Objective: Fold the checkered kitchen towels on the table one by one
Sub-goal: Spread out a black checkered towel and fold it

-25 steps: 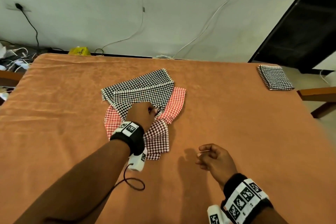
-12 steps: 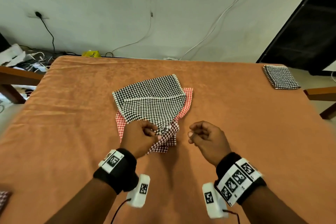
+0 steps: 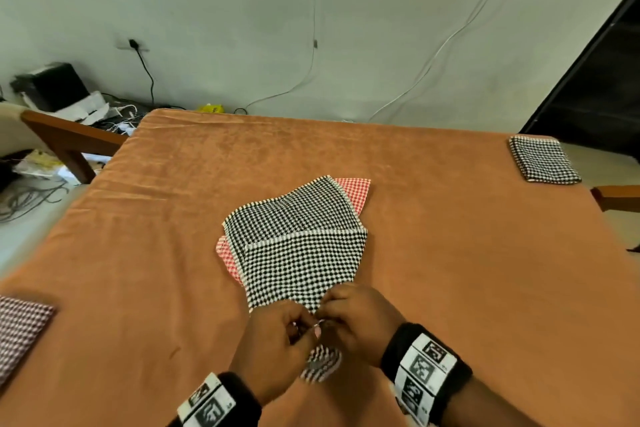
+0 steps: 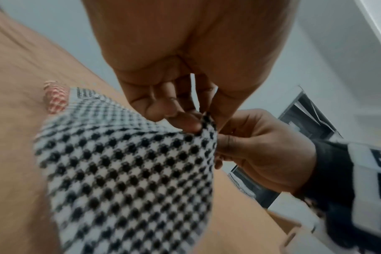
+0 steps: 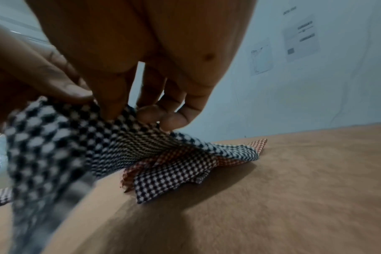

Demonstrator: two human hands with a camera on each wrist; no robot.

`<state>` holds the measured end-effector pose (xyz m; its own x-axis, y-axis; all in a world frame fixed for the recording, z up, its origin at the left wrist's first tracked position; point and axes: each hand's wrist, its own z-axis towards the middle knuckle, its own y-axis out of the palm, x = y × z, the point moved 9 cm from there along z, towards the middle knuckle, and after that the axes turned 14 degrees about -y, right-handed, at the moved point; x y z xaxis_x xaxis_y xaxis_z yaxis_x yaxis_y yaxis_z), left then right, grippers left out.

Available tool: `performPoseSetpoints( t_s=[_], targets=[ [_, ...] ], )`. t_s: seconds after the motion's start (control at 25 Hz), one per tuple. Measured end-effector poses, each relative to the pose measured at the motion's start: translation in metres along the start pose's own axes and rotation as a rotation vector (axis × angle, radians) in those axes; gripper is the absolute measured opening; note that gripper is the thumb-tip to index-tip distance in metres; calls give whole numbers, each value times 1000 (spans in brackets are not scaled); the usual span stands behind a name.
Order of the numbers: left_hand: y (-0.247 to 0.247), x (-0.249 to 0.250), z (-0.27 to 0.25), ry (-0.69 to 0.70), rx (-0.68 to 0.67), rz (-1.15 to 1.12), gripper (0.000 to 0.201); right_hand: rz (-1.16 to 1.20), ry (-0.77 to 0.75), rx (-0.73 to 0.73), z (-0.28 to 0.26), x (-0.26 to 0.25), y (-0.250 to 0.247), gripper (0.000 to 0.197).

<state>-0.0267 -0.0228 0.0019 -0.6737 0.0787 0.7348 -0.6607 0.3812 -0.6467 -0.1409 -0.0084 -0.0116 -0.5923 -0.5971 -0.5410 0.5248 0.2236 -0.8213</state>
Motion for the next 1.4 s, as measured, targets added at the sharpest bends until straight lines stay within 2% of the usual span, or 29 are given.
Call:
performPoseSetpoints(
  t_s=[0.08, 0.2, 0.32, 0.4, 0.48, 0.52, 0.6, 0.68, 0.76, 0.84, 0.92, 1.08, 1.24, 1.32, 1.4],
  targets=[
    [7, 1, -11, 44, 34, 209, 8, -48, -22, 12, -6, -7, 3, 23],
    [1, -15, -6, -70, 153, 461, 20, -122, -36, 56, -10, -15, 3, 16],
    [-21, -31, 7, -215, 193, 441, 21, -86, 66, 220, -13, 4, -25, 22],
    [-53, -33, 15, -248, 275, 350, 19, -56, 118, 334, -14, 18, -53, 25],
    [-90, -21, 24, -163, 360, 263, 24, -61, 157, 466, -19, 32, -86, 22],
    [-104, -10, 30, -101, 358, 188, 25, -69, 179, 499, -23, 40, -99, 20],
    [-116, 21, 39, -10, 287, -63, 22, -104, 249, 450, -27, 53, -114, 24],
    [-103, 49, 47, 14, 194, -301, 14, -188, 306, 408, -33, 49, -122, 35],
    [-76, 67, 53, -18, 126, -444, 12, -155, 230, 571, -36, 18, -131, 36],
    [-46, 79, 55, -61, 58, -524, 20, -6, 143, 676, -33, -16, -122, 30],
    [-25, 87, 57, -96, 9, -573, 22, 128, 188, 725, -32, -23, -109, 32],
    [-15, 100, 64, -69, -52, -570, 17, 218, 278, 886, -48, 0, -109, 26],
    [-16, 117, 67, 56, -99, -456, 12, 291, 300, 970, -57, 4, -124, 20],
    [-19, 126, 68, 135, -101, -362, 11, 228, 255, 927, -55, -3, -138, 32],
    [-19, 132, 69, 222, -100, -266, 10, 101, 162, 786, -47, -11, -149, 45]
  ],
)
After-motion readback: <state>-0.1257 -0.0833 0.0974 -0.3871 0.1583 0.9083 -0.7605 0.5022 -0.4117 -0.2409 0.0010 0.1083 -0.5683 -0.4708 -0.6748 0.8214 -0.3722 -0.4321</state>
